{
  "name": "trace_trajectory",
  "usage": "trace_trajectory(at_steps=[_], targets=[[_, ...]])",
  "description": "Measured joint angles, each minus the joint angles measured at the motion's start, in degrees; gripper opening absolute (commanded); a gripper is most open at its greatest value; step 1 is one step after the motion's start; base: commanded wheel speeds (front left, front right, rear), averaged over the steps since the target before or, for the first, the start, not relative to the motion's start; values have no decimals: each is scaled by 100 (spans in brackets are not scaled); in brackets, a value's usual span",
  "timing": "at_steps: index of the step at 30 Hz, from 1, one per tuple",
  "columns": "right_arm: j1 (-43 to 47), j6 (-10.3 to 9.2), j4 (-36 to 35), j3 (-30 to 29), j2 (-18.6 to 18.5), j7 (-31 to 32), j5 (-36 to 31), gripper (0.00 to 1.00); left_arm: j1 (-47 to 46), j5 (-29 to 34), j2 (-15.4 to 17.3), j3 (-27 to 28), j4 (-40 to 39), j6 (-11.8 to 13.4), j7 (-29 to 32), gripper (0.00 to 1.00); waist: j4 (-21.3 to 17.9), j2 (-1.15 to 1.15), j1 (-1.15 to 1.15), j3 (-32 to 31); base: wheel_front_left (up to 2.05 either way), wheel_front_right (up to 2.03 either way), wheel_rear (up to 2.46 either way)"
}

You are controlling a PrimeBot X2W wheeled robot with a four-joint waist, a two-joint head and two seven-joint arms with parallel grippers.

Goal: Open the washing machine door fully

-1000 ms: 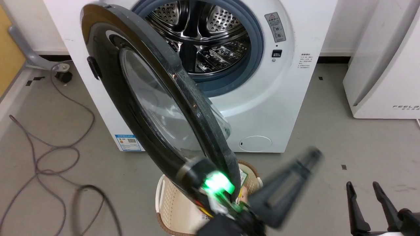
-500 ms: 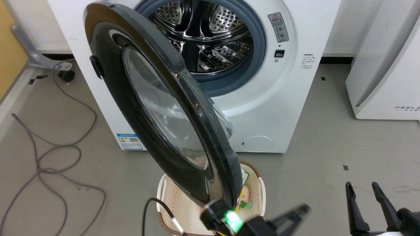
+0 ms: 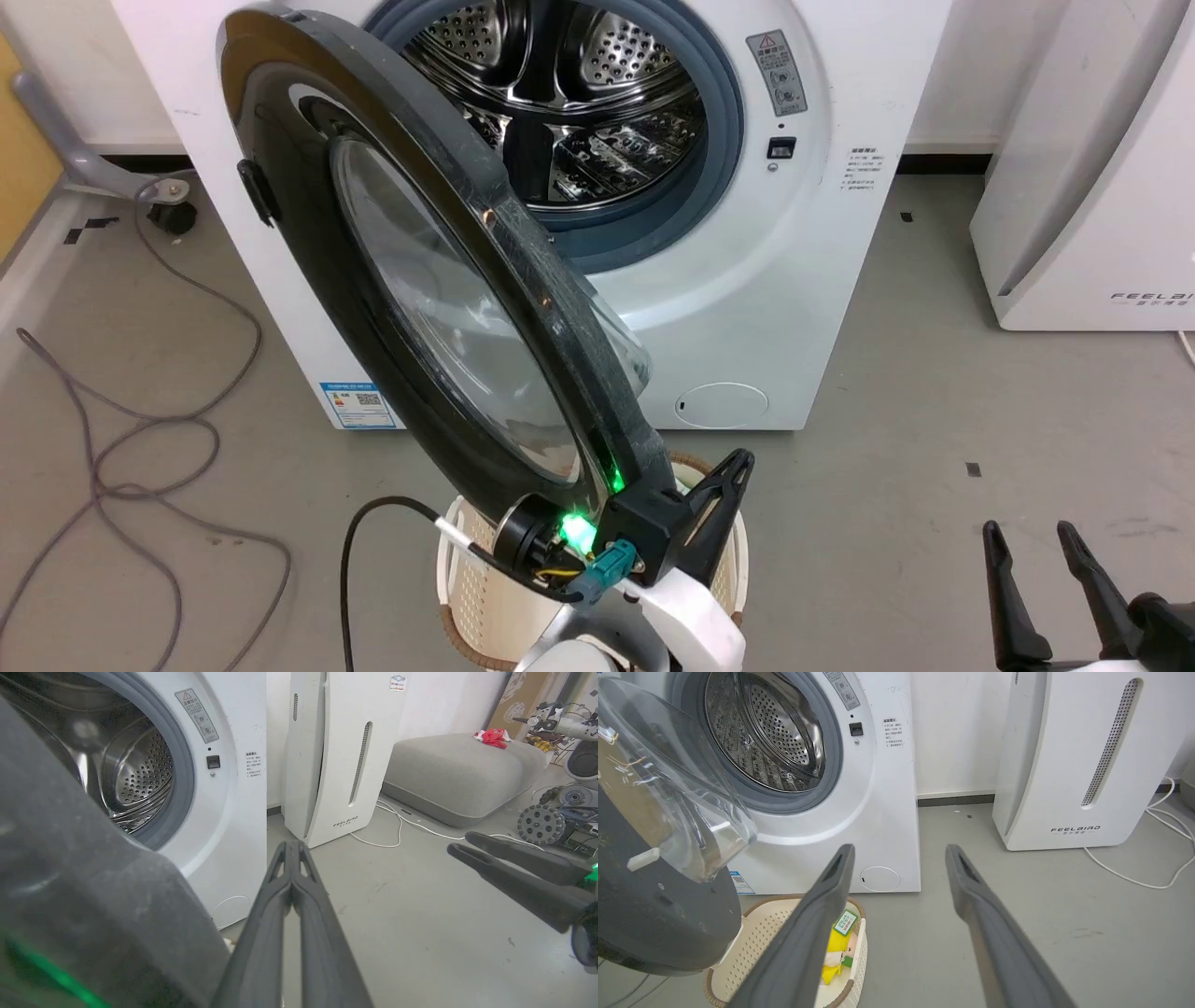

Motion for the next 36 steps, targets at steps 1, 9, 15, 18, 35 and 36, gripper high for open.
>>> trace_trajectory(at_steps=[1, 9, 15, 18, 35, 36], targets=[[0, 0, 5, -1, 0, 0, 5, 100, -1, -19, -1, -11, 41, 23, 8, 0, 2, 0, 0, 0, 0, 0, 0], [0, 0, 57, 49, 0, -1, 11, 100, 16, -175, -2, -24, 181, 216, 164, 0, 26, 0, 0, -58, 0, 0, 0], [20, 0, 137, 63, 0, -5, 12, 100, 261, -119, 194, -54, 24, 419, 265, 0, 42, 0, 0, -191, 0, 0, 0], [29, 0, 163, 66, 0, -11, 12, 100, 519, -107, 348, -77, -167, 519, 367, 0, 53, 0, 0, -254, 0, 0, 0], [41, 0, 325, 135, 0, -118, 118, 100, 797, -135, 553, -64, -712, 649, 345, 0, 70, 0, 0, -308, 0, 0, 0], [41, 0, 331, 136, 0, -116, 124, 100, 742, -145, 511, -68, -665, 630, 325, 0, 57, 0, 0, -307, 0, 0, 0]])
